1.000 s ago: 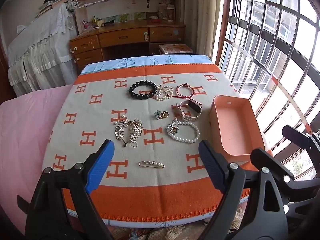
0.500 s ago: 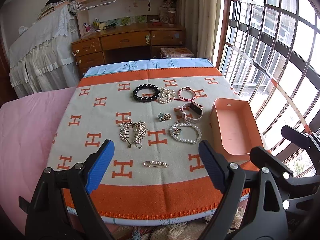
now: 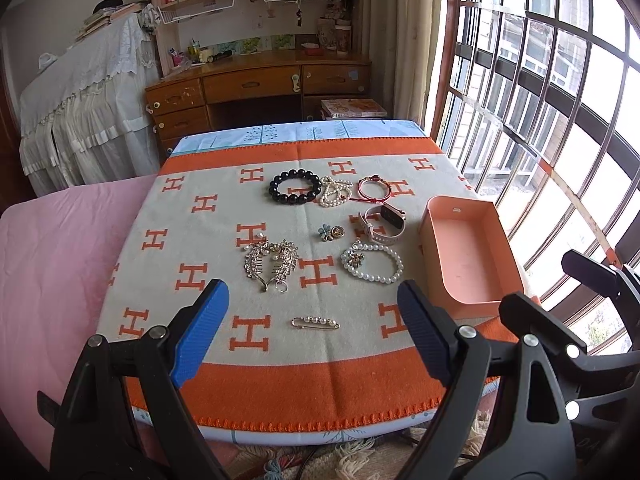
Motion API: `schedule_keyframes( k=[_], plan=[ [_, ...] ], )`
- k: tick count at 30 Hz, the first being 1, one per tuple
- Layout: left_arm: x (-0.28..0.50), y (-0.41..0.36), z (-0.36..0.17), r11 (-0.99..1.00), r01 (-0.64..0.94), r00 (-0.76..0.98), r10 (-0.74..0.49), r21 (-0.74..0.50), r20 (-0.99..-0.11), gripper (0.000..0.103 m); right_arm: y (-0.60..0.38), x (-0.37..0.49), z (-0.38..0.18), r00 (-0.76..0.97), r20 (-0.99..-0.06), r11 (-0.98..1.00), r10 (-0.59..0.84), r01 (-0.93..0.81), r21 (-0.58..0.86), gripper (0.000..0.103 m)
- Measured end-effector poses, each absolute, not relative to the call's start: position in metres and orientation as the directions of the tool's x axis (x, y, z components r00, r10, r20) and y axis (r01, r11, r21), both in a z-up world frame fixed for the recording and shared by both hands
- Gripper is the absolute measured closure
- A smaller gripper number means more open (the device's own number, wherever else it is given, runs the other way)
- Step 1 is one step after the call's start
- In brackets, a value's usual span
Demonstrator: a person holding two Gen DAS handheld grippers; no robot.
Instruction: Organize jewelry
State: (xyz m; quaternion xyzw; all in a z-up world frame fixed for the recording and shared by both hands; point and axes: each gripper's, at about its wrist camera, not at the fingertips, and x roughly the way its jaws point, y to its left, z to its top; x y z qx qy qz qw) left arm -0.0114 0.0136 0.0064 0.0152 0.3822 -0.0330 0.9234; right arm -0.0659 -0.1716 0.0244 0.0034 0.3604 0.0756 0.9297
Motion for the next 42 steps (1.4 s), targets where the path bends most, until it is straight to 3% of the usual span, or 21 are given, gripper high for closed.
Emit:
schedule_keyframes(
  k=[13,24,42],
  plan=[
    [-0.027,0.017,0.015,0.997,0.074,0.705,-0.042,0.014,-0.708,0.018,-0.177,-0.08,0.033,0.74,-0.653,0.986,0.162,-0.148,0.077,0.011],
    [-0.021,0.014,0.016,0.997,0.072,0.688,-0.034,0.022,-0.725,0.018,-0.181,-0.074,0.028,0.717,-0.673,0.983,0.18,-0.153,0.1,0.024],
    [0.021,0.023,0.004,0.997,0.073,0.675,-0.055,-0.008,-0.736,0.018,-0.185,-0.037,0.012,0.677,-0.707,0.979,0.205,-0.155,0.135,0.029]
  ],
)
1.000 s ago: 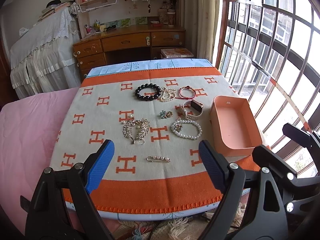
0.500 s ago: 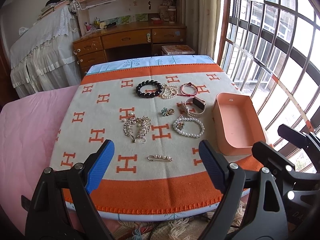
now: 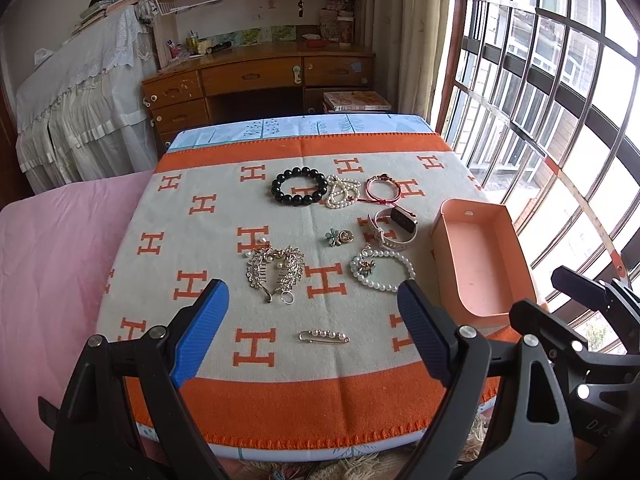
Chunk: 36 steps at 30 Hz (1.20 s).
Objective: Organize jewelry
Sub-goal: 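Grasp the black bead bracelet with the left gripper while the right grasps the pearl strand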
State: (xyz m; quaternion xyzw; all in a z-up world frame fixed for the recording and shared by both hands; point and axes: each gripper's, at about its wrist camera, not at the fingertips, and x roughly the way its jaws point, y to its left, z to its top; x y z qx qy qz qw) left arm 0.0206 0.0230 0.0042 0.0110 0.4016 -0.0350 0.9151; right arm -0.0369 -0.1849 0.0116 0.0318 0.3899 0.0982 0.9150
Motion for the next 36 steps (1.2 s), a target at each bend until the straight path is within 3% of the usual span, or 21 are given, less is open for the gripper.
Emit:
schedule_keyframes(
  k=[12,20,33,36],
  plan=[
    [0.078,0.044,0.016,0.984,0.169,0.629,-0.152,-0.056,-0.762,0.018,-0.173,0.027,0.036,0.674,-0.709,0.976,0.204,-0.193,0.098,0.03],
    [0.165,0.062,-0.002,0.989,0.15,0.549,-0.091,-0.009,-0.831,0.018,-0.151,0.126,0.039,0.618,-0.763,0.973,0.19,-0.22,0.064,0.03],
    [0.316,0.085,-0.11,0.998,0.056,0.342,-0.015,0.005,-0.94,0.018,-0.115,0.297,-0.059,0.418,-0.898,0.978,0.136,-0.2,0.055,0.03],
    [0.335,0.091,-0.13,1.0,0.019,0.306,-0.008,-0.002,-0.952,0.019,-0.108,0.324,-0.088,0.363,-0.92,0.977,0.145,-0.2,0.075,0.04]
  ],
)
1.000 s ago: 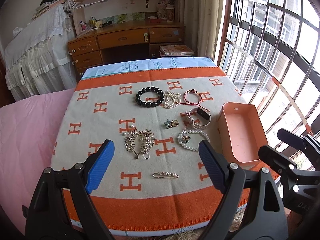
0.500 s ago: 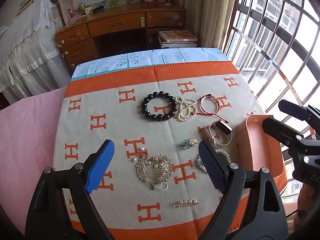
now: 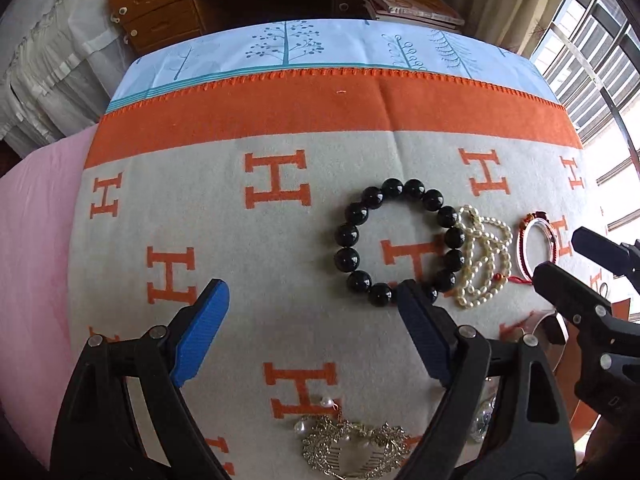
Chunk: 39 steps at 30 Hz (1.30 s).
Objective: Organize jewelry
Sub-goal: 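Grasp the black bead bracelet with the left gripper while the right grasps the pearl strand, then carry the black bead bracelet and pearl strand together into the pink box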
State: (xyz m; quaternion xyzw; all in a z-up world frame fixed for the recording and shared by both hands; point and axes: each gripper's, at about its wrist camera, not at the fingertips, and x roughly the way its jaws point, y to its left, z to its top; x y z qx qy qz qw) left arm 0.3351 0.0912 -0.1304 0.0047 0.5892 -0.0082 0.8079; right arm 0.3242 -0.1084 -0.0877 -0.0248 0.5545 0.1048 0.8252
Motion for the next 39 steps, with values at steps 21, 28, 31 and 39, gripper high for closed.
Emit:
schedule_keyframes(
  k=[21,28,31,39],
  plan=[
    [0.369,0.081,-0.156,1.0,-0.017,0.267,0.003,-0.002,-0.964,0.09,-0.073,0.369,-0.155,0.283,-0.956,0.955,0.072,-0.295,-0.015,0.071],
    [0.357,0.083,-0.147,0.998,-0.052,0.281,-0.014,-0.029,-0.96,0.091,-0.101,0.366,-0.142,0.264,-0.947,0.968,0.184,-0.218,0.128,0.098],
    [0.337,0.076,-0.126,0.998,-0.043,0.314,-0.027,-0.042,-0.949,0.091,-0.112,0.355,-0.122,0.306,-0.92,0.962,0.244,-0.197,0.189,0.098],
    [0.289,0.048,-0.039,0.99,0.066,0.456,-0.138,-0.122,-0.879,0.091,-0.152,0.292,-0.026,0.47,-0.789,0.919,0.395,-0.197,0.342,0.098]
  ],
)
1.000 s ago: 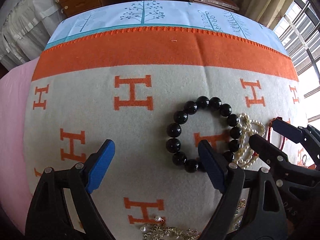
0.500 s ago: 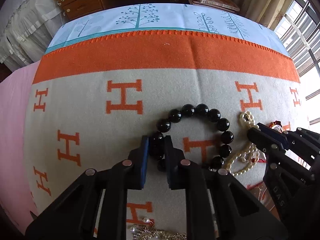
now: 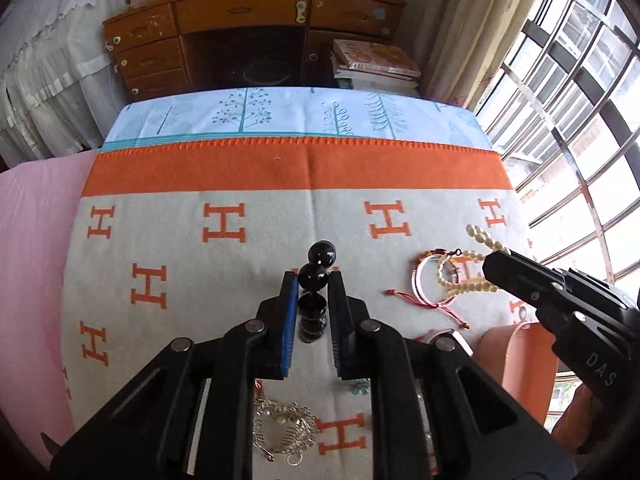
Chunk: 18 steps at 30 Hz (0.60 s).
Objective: Organize jewelry
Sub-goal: 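Carry the black bead bracelet and pearl strand together into the pink box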
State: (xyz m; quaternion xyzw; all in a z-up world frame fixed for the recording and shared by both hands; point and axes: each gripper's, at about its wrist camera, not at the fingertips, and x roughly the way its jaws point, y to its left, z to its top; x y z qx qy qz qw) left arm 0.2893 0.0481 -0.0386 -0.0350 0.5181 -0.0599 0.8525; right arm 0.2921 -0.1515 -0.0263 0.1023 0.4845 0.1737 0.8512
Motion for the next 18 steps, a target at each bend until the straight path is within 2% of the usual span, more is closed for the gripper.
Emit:
schedule_keyframes(
  k=[5,10,14,18],
  plan=[
    [0.249,0.01,0.012,0.97,0.173,0.511,-0.235,-0.168,-0.827,0.091,-0.194,0.231,0.032,0.577,-0.694,0.898,0.43,-0.194,0.395,0.098],
    [0.208,-0.045,0.048,0.932,0.297,0.523,-0.342,-0.209,-0.781,0.091,-0.252,0.157,0.072,0.66,-0.64,0.909,0.393,-0.173,0.379,0.098],
    [0.178,-0.089,0.056,0.893,0.393,0.511,-0.41,-0.219,-0.756,0.091,-0.288,0.106,0.072,0.683,-0.652,0.933,0.329,-0.126,0.338,0.098],
    [0.155,-0.126,0.04,0.863,0.453,0.478,-0.446,-0.222,-0.757,0.091,-0.318,0.064,0.038,0.657,-0.697,0.945,0.287,-0.075,0.319,0.098]
  ],
)
